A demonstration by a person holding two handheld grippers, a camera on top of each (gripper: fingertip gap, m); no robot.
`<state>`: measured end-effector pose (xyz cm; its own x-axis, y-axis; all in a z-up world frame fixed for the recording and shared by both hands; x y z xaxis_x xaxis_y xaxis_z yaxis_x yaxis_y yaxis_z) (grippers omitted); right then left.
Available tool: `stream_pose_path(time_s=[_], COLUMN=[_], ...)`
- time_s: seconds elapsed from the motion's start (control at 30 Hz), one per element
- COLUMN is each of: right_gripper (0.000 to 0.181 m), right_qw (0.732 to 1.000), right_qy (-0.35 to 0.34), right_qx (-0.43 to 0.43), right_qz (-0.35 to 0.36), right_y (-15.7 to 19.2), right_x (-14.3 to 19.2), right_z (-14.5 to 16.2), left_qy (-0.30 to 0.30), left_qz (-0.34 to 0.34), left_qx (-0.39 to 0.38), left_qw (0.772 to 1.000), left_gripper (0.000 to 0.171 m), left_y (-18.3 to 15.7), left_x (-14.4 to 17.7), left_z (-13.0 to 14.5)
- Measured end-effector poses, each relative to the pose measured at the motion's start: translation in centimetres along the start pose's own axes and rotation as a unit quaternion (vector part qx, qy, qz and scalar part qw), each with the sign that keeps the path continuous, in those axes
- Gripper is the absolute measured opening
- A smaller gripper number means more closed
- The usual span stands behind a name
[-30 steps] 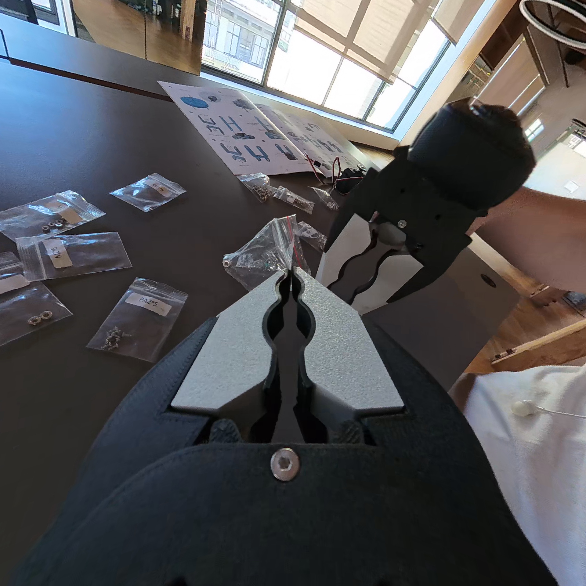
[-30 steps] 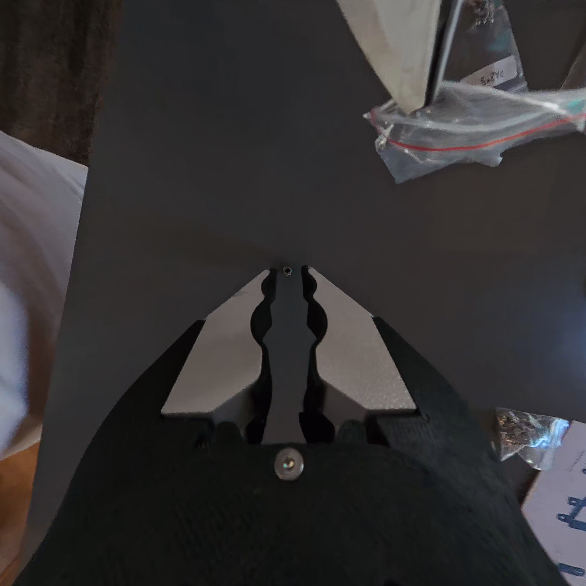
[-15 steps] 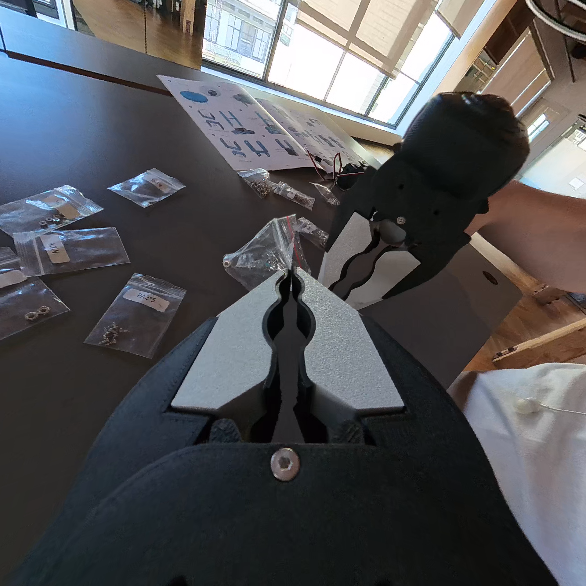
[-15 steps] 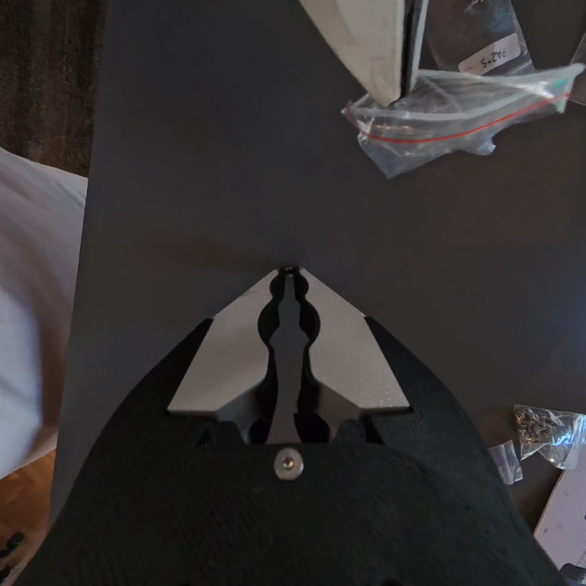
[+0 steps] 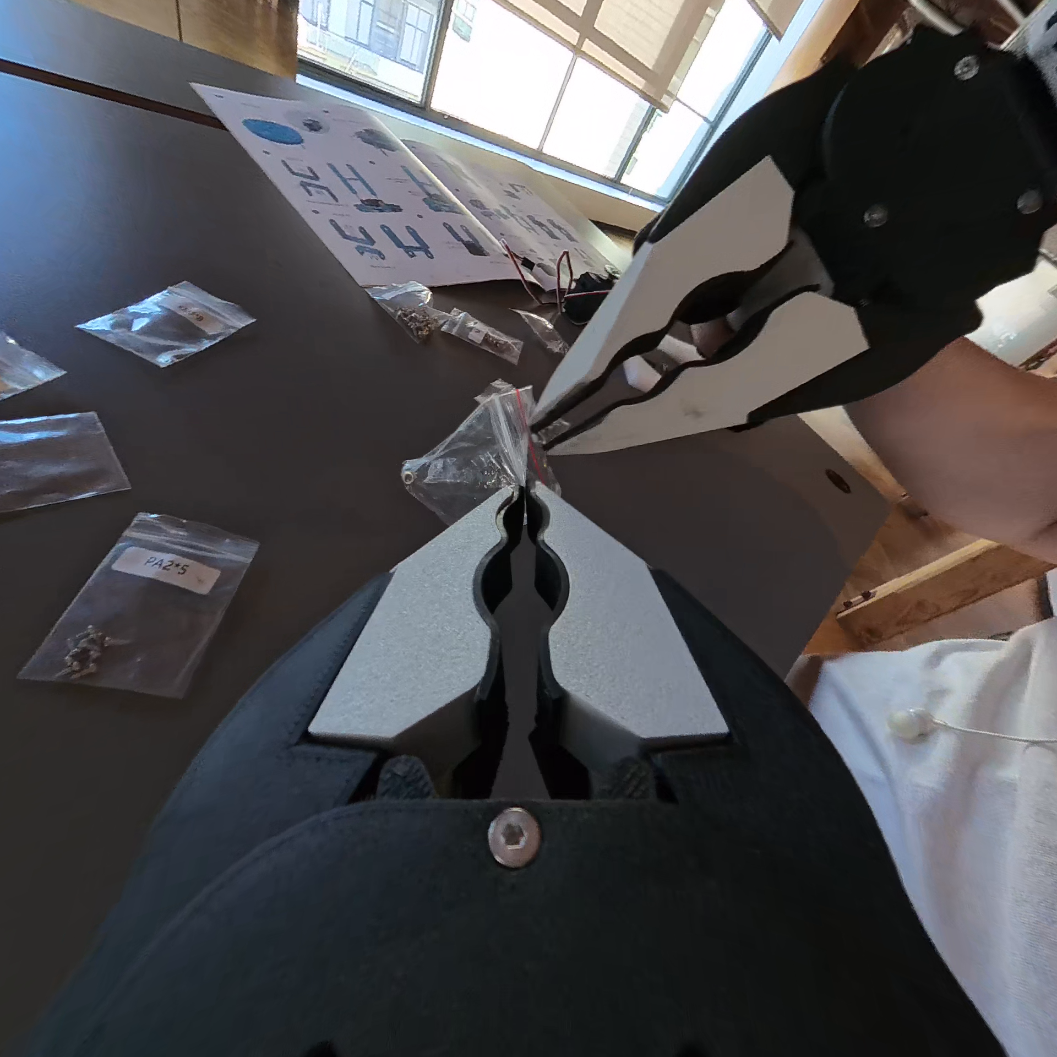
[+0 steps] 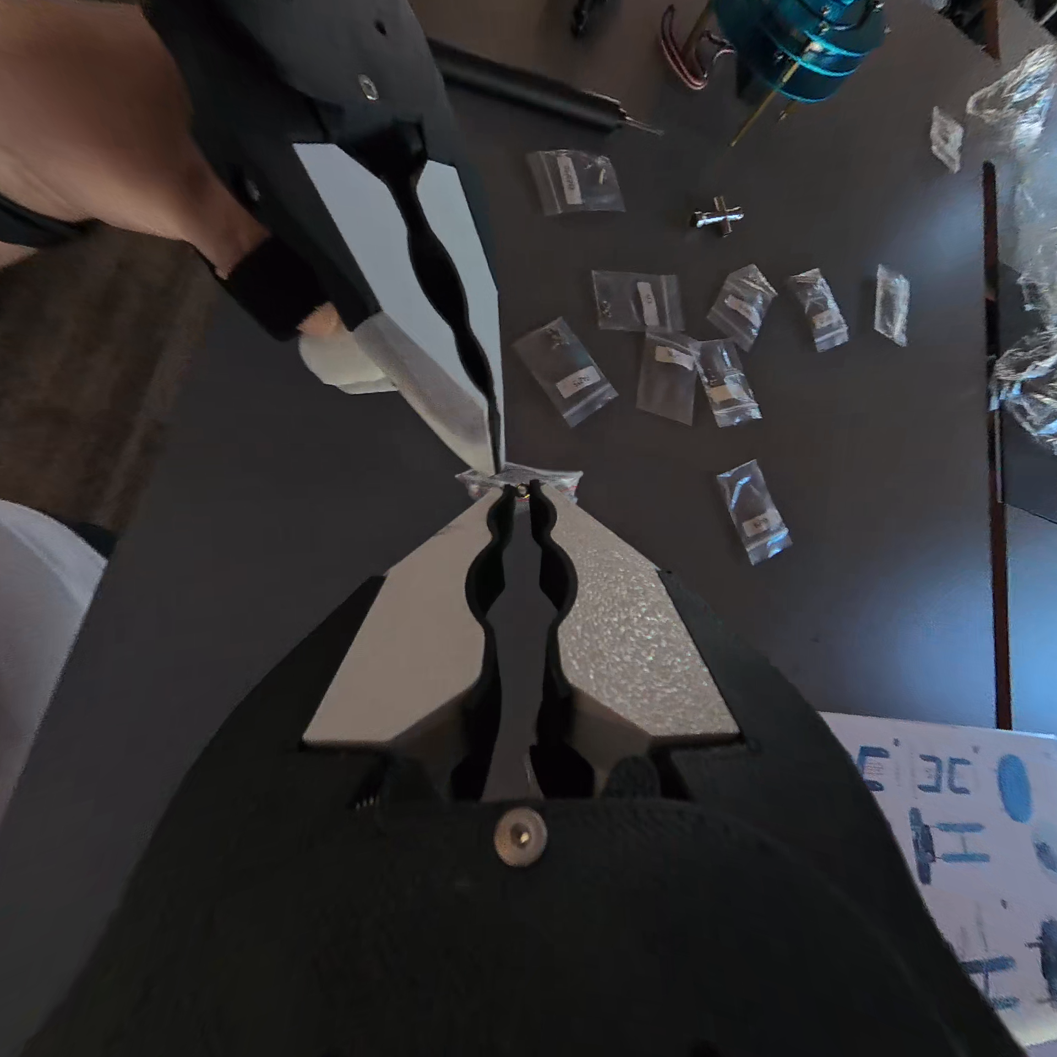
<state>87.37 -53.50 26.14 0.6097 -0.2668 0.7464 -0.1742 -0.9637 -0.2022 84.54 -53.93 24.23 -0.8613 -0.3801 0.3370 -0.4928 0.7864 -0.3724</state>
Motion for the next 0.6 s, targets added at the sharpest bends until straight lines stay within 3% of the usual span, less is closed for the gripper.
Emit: stream_pose_path(time_s=[0.6], right_gripper=[0.009], right_qw=[0.999], right_qy=[-0.036], right_qx=[-0.011], right_qz=[-0.027], right_y=[-0.4], right_x=[0.8], right_z=[-0.5], left_qy=[-0.05], left_qz=[0.127], left_qx=[0.103], left_qw=[0.985], left_gripper=[0.0], left_y=[-0.9], left_x=[0.5], left_z=[-1.5])
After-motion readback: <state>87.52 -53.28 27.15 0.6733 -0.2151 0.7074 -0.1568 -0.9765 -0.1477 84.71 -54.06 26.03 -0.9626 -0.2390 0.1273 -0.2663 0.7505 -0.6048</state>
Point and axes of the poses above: each gripper's, where its closed fingertips meet, x back along the fingers, z out of its underside, y = z × x across the jaws, the point moved 2 cm from there along x, back along the fingers, and after that the axes turned 9 degrees about -z, right-handed, at the moved point
